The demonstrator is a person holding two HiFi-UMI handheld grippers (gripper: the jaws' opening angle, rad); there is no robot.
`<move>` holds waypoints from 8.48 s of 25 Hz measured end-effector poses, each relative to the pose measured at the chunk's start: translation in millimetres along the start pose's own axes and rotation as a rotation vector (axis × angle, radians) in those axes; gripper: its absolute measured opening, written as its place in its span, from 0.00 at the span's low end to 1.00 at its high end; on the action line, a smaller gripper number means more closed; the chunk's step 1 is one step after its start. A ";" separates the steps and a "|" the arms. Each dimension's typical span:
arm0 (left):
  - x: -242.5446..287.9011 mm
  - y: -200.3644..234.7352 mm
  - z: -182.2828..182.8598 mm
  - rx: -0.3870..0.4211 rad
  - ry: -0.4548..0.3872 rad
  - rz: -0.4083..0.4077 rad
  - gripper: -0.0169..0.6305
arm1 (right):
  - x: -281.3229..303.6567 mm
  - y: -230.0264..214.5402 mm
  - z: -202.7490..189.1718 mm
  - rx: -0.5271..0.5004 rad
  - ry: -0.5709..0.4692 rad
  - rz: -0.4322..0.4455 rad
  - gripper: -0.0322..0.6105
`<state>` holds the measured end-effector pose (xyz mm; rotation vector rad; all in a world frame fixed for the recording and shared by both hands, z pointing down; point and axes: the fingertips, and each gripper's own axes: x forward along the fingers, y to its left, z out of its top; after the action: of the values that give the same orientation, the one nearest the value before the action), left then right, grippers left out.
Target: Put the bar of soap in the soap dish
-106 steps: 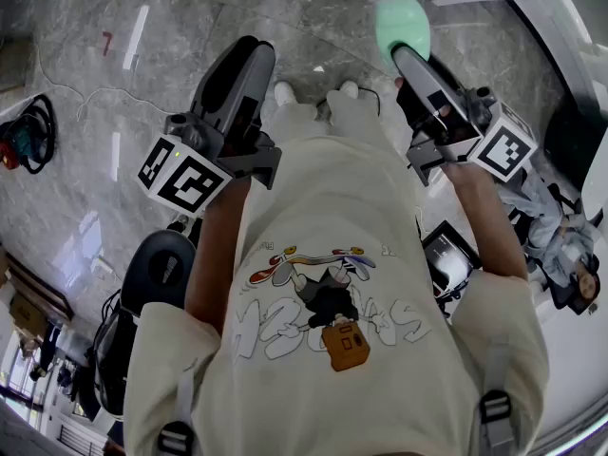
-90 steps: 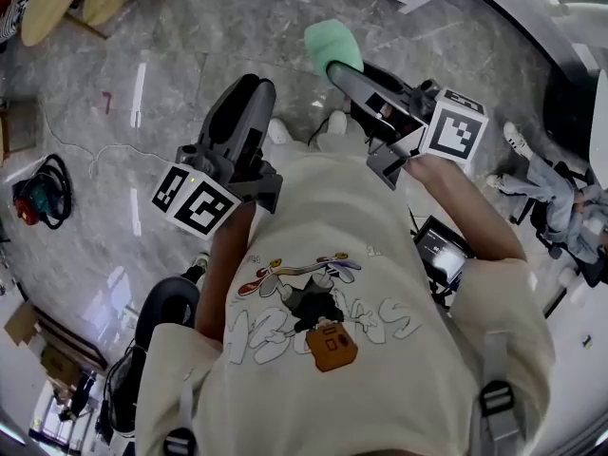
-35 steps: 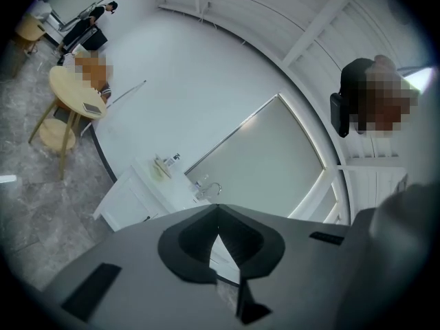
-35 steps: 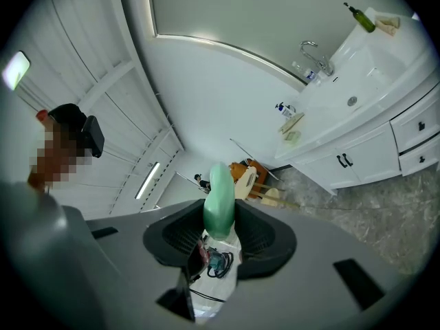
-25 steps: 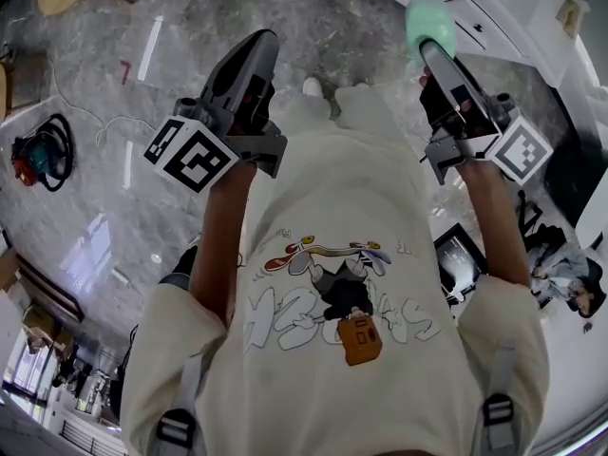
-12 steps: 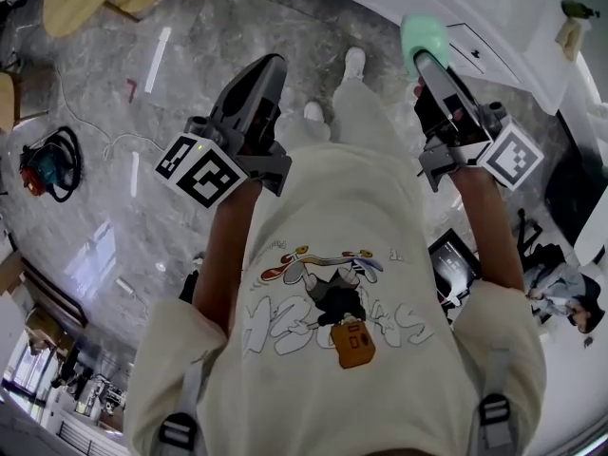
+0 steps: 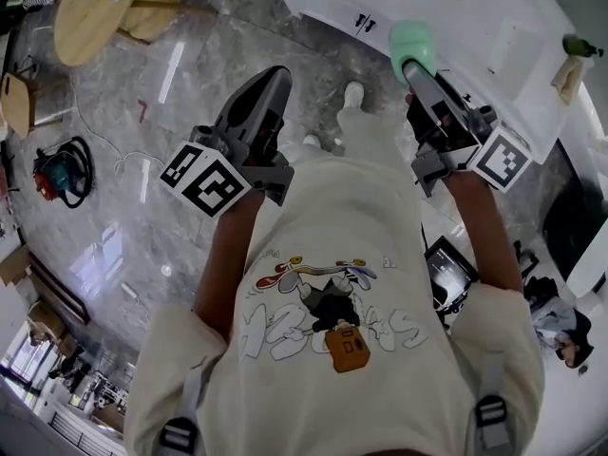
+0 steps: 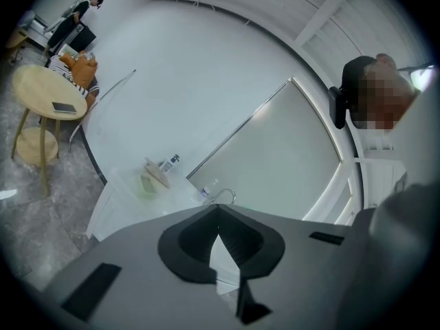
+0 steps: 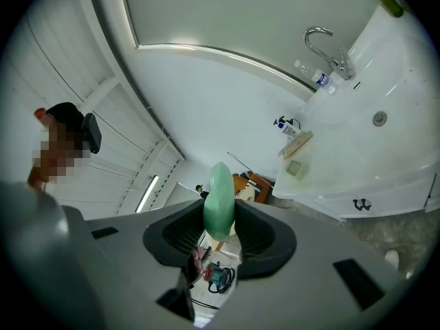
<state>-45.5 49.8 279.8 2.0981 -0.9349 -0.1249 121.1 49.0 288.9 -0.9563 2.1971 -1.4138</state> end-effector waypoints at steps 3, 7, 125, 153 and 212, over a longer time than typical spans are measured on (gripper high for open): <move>20.7 -5.7 8.6 0.036 0.005 0.019 0.04 | 3.7 -9.1 18.3 0.015 -0.004 0.034 0.26; 44.8 -8.8 10.0 0.067 0.010 0.047 0.04 | 4.4 -30.1 41.6 0.031 -0.011 0.065 0.26; 160.3 133.9 84.0 0.010 0.193 0.000 0.04 | 277.2 -220.2 82.8 -0.101 0.277 -0.445 0.26; 205.0 157.6 62.8 0.016 0.217 0.053 0.04 | 298.4 -261.8 66.6 -0.136 0.351 -0.486 0.26; 178.8 207.1 41.3 0.031 0.171 0.195 0.04 | 306.3 -293.4 50.1 -0.347 0.395 -0.609 0.27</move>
<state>-52.2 -175.5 440.3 1.9970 -1.0355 0.1682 37.0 -279.1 548.9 -1.7078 2.6329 -1.6038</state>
